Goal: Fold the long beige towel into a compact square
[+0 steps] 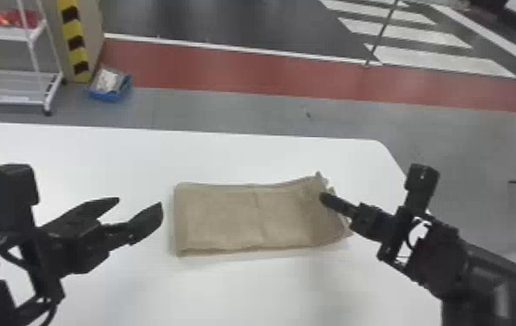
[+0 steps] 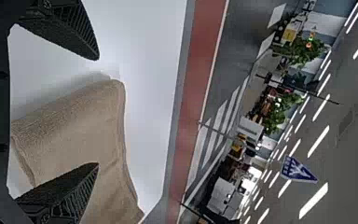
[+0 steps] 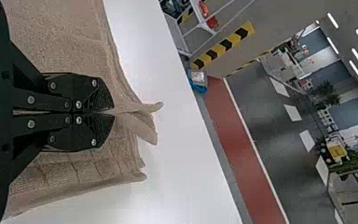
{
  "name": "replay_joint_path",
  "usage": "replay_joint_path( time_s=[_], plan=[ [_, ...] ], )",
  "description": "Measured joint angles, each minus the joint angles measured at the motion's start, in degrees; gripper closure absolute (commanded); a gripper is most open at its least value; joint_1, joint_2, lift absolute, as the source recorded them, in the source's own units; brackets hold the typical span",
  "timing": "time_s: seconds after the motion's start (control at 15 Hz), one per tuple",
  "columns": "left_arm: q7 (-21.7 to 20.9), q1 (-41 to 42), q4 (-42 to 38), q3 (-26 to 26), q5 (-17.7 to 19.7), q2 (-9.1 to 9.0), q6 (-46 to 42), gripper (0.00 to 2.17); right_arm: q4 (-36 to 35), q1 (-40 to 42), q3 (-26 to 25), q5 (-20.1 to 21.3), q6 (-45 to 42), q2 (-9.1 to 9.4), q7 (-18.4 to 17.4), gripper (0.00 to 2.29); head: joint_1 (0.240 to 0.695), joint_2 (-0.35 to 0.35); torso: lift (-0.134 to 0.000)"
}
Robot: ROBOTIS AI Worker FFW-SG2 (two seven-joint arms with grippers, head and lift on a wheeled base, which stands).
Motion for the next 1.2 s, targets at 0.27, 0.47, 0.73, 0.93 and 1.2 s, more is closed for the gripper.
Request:
replay_joint_path(
  time_s=[0.27,0.47,0.73,0.93,1.2],
  plan=[
    [0.16,-0.05,0.10,0.26,-0.21,0.23,0.10,0.08,-0.51,-0.32,2.29,0.59,-0.60,0.46,-0.08,1.48,0.695,-0.226,-0.124],
    [0.25,-0.21,0.18,0.49,-0.33,0.42,0.26,0.08,-5.21,0.66,-0.06,-2.60,-0.23,0.54,-0.02,1.48,0.695,-0.227,-0.124],
    [0.34,-1.24,0.31,0.35,-0.33,0.30,0.43,0.08,-5.98,1.11,-5.51,-6.02,-0.20,-1.76,0.10,1.48,0.695,-0.278,-0.124],
    [0.27,-1.53,0.93,-0.27,-0.44,0.19,0.45,0.08,-0.31,-0.09,-6.57,-4.89,-1.86,-2.96,0.09,1.27,0.695,-0.312,-0.124],
    [0.35,-1.95,1.64,-0.34,-0.71,0.08,0.45,0.08,5.98,-1.41,-3.67,-2.00,-5.63,-3.56,-1.11,0.00,0.695,-0.306,-0.124]
  ],
)
